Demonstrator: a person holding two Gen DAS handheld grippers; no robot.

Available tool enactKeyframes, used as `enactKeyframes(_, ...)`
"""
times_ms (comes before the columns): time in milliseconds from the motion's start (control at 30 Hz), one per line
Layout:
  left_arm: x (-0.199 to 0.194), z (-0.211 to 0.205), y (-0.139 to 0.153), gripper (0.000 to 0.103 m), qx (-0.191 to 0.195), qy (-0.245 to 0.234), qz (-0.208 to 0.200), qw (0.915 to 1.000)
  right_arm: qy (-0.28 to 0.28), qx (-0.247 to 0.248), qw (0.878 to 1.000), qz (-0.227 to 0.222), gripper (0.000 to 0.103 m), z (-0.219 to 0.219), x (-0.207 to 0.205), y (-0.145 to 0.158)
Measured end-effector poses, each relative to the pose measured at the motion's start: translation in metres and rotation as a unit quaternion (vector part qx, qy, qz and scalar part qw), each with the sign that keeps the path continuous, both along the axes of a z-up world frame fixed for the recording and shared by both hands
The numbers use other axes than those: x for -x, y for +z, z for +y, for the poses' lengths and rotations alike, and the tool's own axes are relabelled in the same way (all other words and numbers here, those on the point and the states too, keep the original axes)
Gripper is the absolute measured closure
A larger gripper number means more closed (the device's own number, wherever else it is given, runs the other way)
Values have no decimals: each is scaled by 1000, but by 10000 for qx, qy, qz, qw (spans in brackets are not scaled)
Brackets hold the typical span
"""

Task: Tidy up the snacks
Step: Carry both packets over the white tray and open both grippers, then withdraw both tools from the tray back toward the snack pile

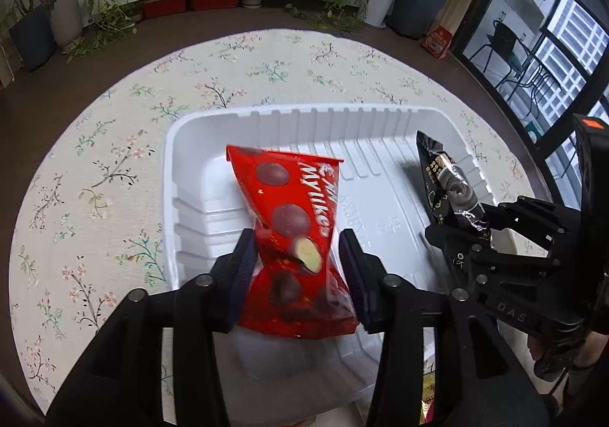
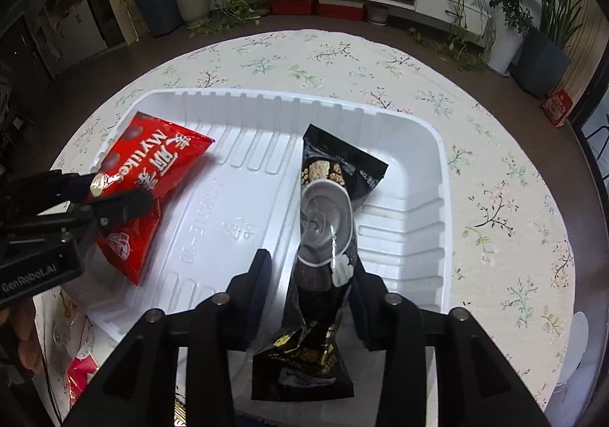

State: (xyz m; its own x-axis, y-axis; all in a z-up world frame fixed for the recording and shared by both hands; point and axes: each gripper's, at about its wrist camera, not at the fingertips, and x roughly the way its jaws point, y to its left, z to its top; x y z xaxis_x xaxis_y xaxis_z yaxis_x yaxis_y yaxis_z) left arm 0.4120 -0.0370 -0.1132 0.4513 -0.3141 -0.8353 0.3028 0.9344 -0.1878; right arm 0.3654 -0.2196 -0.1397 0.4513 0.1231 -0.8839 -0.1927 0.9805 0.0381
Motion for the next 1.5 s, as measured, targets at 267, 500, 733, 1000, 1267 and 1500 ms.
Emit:
enactKeyframes(267,17,7,15,56,-15,-18,-208,9998,69,304,9989,-336,48,4,16,20)
enactKeyframes(500,40,17,34,43,164,-13,-387,9991,183,617,9955,-696,45,7,38,42)
enactKeyframes(733,95,47,76,9,455,93,-988,9940,136,488,9927,-1096,34,4,69,79)
enactKeyframes(1000,183,97,68,1,607,466,-961,9924,53,-272,9912,-1295,25,-8,149,104)
enactKeyframes(1267,245,117,18,1,261,826,-426,9953,-538,-1118,9864,-1076,25,-30,233,87)
enactKeyframes(1500,223,92,17,1,-205,339,-399,9984,-803,-1287,9833,-1007,29,-33,273,59)
